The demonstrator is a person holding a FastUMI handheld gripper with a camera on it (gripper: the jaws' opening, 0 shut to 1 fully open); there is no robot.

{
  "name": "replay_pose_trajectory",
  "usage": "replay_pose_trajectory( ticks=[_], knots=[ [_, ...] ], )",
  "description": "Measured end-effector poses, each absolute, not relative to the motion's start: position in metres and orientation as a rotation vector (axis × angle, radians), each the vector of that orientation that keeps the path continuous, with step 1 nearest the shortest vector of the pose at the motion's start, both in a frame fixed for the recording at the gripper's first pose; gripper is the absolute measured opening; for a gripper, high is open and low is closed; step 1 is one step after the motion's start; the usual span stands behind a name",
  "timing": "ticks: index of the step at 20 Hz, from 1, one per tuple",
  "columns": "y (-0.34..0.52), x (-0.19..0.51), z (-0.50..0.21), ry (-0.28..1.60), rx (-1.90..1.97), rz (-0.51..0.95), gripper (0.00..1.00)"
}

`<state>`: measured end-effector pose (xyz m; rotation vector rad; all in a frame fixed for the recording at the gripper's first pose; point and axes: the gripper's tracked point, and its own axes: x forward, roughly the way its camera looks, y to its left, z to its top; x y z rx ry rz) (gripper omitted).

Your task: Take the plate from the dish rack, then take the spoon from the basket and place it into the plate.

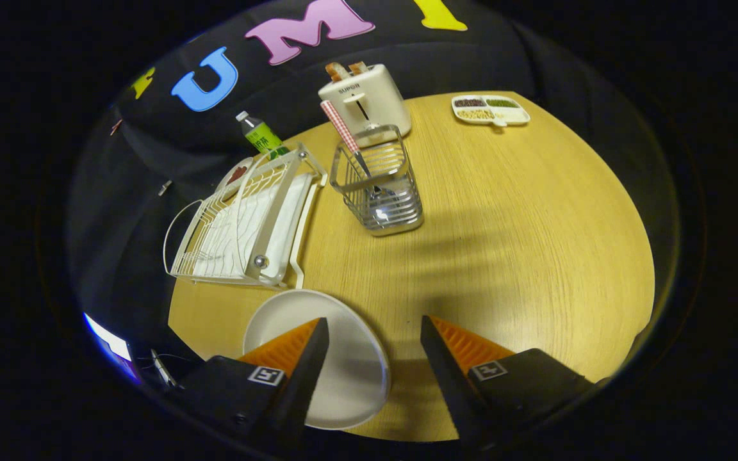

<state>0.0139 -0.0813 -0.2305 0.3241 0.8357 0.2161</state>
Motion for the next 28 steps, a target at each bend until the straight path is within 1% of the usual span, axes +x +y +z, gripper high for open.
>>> replay_pose_trajectory(
  ticks=[1,7,14,19,24,28],
  knots=[
    [-0.083,0.021,-0.22,0.788,0.301,0.214,0.98],
    [-0.076,0.064,-0.143,0.534,0.193,0.233,0.99],
    [-0.059,0.13,-0.105,0.428,0.14,0.24,0.99],
    [-0.058,0.18,-0.107,0.424,0.091,0.221,0.99],
    [-0.057,0.222,-0.135,0.49,0.058,0.2,0.98],
    [-0.053,0.243,-0.157,0.545,0.056,0.188,0.99]
  ],
)
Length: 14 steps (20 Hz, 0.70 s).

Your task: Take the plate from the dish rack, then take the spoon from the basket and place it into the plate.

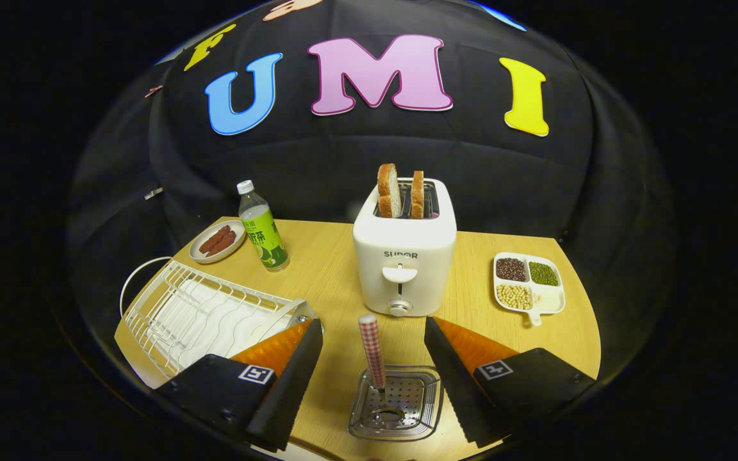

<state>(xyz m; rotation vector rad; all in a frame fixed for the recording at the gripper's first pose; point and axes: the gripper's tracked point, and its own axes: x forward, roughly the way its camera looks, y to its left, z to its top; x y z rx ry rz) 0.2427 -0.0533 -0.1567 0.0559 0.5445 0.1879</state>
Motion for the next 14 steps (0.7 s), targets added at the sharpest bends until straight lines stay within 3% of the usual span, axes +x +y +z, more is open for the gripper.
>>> replay_pose_trajectory(
  ticks=[6,9,14],
  knots=[
    [-0.043,0.261,-0.192,0.651,0.056,0.176,0.98],
    [-0.044,0.262,-0.197,0.661,0.038,0.165,0.65],
    [-0.051,0.262,-0.196,0.664,0.035,0.138,0.26]
  ],
)
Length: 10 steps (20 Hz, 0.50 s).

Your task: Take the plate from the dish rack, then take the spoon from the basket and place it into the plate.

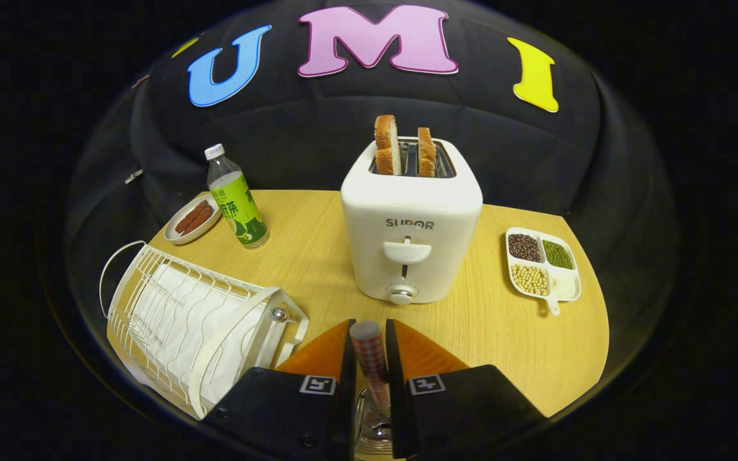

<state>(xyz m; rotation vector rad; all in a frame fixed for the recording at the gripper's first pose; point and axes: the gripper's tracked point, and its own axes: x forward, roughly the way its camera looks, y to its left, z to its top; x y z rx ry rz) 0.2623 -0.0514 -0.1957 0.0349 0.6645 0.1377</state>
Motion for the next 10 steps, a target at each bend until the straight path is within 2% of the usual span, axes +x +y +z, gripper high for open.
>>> replay_pose_trajectory(
  ticks=[4,10],
  knots=[
    [-0.064,0.264,-0.179,0.617,0.027,0.126,0.15],
    [-0.074,0.256,-0.136,0.572,0.067,0.135,0.14]
  ],
)
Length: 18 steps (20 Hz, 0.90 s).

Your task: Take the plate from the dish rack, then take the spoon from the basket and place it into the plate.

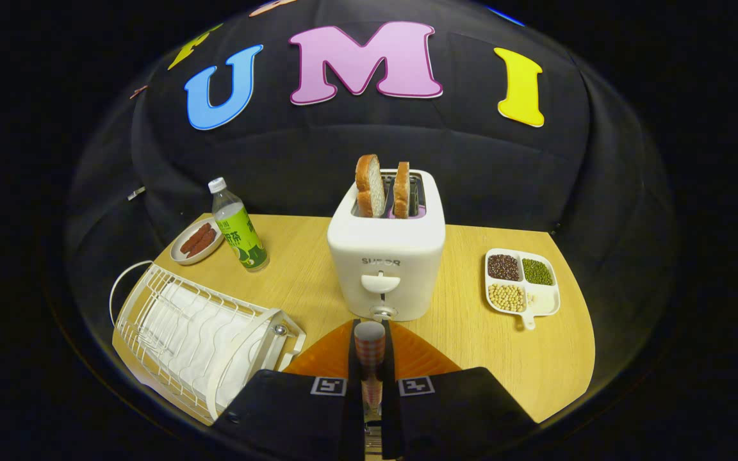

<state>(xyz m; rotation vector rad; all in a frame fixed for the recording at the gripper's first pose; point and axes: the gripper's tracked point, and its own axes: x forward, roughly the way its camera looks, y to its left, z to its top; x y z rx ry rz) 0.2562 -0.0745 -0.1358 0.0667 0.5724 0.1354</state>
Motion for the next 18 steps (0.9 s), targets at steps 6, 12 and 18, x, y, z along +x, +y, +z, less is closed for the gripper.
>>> replay_pose_trajectory(
  ticks=[6,12,18],
  knots=[
    [-0.077,0.24,-0.053,0.463,0.066,0.194,0.14],
    [-0.066,0.196,-0.012,0.461,0.143,0.256,0.14],
    [-0.033,0.119,-0.057,0.571,0.125,0.388,0.14]
  ],
)
